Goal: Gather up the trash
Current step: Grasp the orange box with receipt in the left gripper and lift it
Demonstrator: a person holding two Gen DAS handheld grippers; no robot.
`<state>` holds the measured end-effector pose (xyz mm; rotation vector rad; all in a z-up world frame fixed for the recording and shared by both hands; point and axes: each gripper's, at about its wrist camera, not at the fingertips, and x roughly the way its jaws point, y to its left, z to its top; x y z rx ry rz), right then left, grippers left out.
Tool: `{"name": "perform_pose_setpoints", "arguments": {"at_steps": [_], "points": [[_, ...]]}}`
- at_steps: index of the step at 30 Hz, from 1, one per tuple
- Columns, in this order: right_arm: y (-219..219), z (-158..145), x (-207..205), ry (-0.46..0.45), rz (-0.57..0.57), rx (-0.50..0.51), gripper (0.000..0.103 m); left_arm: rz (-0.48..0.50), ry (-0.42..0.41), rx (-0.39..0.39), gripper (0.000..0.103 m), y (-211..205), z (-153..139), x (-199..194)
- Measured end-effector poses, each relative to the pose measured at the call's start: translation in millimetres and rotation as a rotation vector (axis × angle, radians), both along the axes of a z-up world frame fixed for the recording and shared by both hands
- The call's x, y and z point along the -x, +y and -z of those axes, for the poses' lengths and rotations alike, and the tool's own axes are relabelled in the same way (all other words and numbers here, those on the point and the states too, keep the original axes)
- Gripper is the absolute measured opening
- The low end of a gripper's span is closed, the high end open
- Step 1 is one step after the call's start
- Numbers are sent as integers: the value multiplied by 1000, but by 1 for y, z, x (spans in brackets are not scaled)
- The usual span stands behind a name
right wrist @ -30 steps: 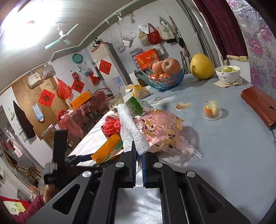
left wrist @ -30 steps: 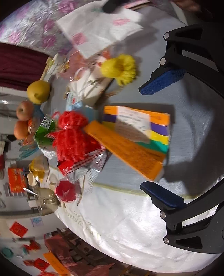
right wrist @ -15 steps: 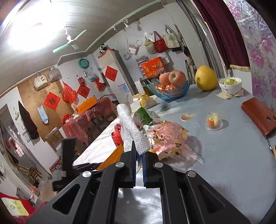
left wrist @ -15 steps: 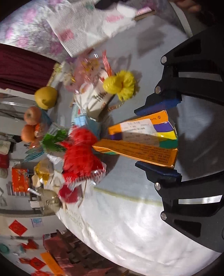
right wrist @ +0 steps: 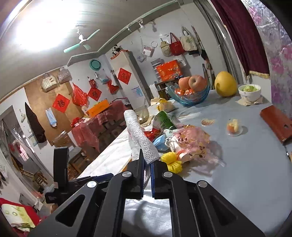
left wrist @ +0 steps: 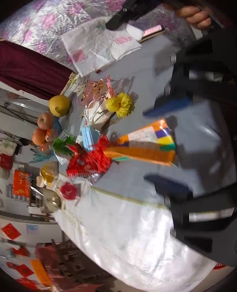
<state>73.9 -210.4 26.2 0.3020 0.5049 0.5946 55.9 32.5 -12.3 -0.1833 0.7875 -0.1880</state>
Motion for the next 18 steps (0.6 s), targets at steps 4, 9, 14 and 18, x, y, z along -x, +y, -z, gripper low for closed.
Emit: {"name": "perform_pose_setpoints", "arguments": {"at_steps": [4,9,14,18], "points": [[-6,2,-4,8,9,-8,8,18,6,-143,80,-35,15,-20],[-11,5,-8,19,12,-21,8,-40,30,-234,76,-40,39,-35],[-11,6,-8,25,9,-35,8,-25,-13,-101,50,-12,26,-15],[-5,5,-4,27,-10,-37,8,-23,-47,-19,17,13,4,15]]}}
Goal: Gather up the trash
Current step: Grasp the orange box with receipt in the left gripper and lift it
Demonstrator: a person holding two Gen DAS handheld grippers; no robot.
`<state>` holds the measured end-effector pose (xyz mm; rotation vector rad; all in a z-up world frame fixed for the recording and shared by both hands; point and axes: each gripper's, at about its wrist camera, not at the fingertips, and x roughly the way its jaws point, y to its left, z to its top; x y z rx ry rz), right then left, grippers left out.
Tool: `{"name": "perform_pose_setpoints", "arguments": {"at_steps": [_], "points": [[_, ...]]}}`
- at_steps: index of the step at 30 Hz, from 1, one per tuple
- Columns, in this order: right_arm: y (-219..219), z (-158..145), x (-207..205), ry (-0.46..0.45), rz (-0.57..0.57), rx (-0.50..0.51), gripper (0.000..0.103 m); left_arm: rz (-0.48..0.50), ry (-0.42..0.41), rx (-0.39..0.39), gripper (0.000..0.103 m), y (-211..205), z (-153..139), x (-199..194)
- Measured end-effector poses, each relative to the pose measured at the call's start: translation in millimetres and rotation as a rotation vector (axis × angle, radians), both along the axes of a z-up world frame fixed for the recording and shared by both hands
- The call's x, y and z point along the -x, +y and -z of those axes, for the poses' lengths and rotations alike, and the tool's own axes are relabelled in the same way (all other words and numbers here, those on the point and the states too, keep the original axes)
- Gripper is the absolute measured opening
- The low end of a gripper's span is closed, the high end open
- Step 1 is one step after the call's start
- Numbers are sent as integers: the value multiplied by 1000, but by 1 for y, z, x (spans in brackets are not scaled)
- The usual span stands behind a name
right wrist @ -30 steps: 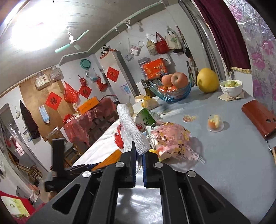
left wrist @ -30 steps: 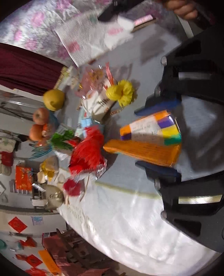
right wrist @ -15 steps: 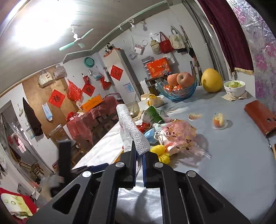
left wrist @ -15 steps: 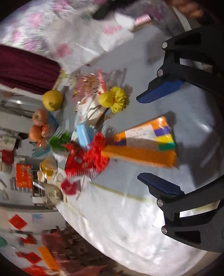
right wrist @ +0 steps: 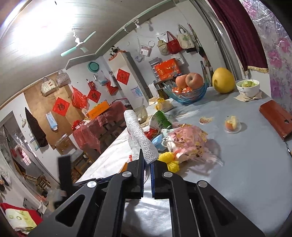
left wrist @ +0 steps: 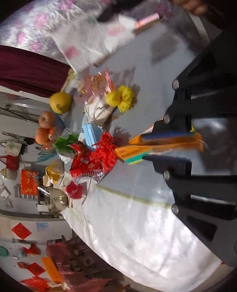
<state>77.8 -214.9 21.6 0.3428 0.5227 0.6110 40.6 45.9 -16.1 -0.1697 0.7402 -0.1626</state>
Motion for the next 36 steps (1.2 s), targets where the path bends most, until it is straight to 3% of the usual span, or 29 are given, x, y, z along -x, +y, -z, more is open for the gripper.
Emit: {"name": "perform_pose_setpoints", "arguments": {"at_steps": [4,6,8,11,14,19,21,28,30,31,36], "points": [[12,-6,11,-27,-17,24,8,-11,5,39,17,17,-10,15],[19,-5,15,-27,-25,40,8,-29,27,44,25,16,-7,14],[21,-4,16,-21,-26,45,8,-23,44,68,43,12,-1,12],[18,-5,17,-24,-15,52,8,-26,27,29,67,-7,-1,9],[16,-4,14,-21,-10,49,8,-20,9,-52,78,-33,1,-1],[10,2,7,-1,-3,46,8,-58,29,-207,78,-62,22,-18],[8,3,4,4,1,41,8,-82,39,-224,78,-59,32,-16],[11,14,-7,40,-8,30,8,-157,-5,-198,77,-33,38,-7],[12,17,-10,50,-14,27,8,-170,-13,-172,65,-23,36,-12],[13,18,-11,54,-19,22,8,-172,-12,-166,54,-19,35,-14],[18,17,-17,41,-58,-8,8,-194,-7,-88,49,0,25,-16]]}}
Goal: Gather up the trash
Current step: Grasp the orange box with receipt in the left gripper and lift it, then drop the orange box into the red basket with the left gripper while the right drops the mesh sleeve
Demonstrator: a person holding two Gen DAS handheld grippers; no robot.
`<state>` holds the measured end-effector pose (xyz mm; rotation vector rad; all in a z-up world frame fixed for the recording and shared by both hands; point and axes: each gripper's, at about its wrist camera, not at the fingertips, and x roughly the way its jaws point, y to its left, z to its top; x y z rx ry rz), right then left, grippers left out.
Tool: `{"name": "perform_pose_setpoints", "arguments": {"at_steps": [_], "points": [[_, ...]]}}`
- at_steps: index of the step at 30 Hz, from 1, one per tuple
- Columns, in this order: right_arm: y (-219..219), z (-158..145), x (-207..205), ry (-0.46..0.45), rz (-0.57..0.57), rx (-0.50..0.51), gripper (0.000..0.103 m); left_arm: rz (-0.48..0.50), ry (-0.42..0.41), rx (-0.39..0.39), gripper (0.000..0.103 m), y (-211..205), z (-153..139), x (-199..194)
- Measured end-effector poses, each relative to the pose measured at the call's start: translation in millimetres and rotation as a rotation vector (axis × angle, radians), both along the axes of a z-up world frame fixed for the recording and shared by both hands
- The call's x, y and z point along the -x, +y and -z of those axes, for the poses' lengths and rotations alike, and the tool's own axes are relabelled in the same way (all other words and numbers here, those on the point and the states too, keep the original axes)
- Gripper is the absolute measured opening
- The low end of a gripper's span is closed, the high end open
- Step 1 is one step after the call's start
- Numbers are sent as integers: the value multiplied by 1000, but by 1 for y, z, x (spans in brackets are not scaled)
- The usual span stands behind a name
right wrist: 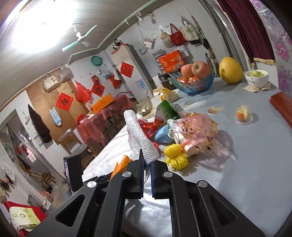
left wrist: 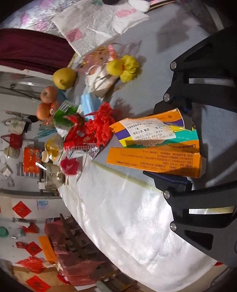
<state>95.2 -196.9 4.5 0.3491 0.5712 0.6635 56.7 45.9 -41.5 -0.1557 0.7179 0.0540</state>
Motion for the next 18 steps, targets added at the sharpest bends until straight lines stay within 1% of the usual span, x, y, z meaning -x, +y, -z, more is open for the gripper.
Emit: {"name": "perform_pose_setpoints", "arguments": {"at_steps": [4,11,13,18], "points": [[6,3,-7,-7,-42,-32,8,-19,-37,26,49,7,-19,11],[5,13,-17,21,-83,-78,8,-70,-99,18,49,20,-54,44],[5,12,-17,22,-90,-89,8,-91,-106,12,49,26,-60,55],[8,3,-8,-2,-104,-95,8,-144,-95,35,49,53,-64,89]]}}
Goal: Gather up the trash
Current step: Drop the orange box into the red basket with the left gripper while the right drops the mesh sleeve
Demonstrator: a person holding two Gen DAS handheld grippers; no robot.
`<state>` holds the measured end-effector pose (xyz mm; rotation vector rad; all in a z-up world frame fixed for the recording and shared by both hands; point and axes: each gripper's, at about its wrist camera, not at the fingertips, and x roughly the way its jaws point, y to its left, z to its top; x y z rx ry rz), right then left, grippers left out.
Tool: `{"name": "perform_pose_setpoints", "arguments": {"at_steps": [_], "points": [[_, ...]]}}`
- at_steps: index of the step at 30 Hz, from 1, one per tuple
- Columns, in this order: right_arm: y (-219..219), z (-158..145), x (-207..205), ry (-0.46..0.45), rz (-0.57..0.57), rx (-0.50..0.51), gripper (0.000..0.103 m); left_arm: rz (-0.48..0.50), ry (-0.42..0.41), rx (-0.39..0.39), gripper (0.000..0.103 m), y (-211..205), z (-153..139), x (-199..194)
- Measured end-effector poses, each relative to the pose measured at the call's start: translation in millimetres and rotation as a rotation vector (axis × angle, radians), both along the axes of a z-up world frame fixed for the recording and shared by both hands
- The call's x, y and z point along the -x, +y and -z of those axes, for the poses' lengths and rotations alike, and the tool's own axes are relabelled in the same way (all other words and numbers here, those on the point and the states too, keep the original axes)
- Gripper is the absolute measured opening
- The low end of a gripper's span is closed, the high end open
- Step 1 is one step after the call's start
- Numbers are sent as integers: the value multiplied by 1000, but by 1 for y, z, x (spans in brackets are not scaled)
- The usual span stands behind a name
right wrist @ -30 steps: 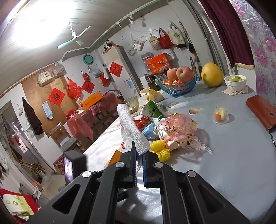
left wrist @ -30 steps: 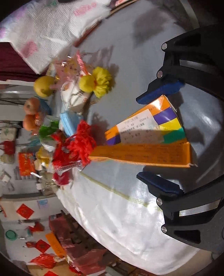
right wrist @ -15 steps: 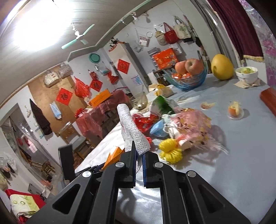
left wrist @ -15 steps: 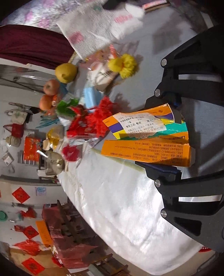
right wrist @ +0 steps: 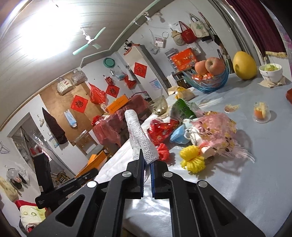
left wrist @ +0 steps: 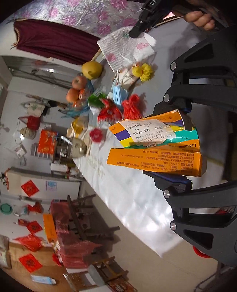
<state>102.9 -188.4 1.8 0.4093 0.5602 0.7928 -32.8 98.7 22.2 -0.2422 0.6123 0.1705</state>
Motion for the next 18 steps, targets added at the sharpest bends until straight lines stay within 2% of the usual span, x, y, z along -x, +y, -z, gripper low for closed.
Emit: {"name": "perform_pose_setpoints", "arguments": {"at_steps": [9,14,18], "points": [[37,-30,55,-88,-114,20,8,-196,17,11,49,74,12,93],[74,-30,87,-100,-202,83,8,-339,79,52,49,133,47,144],[115,-17,105,-68,-279,153,8,-407,152,133,49,179,94,164]]}}
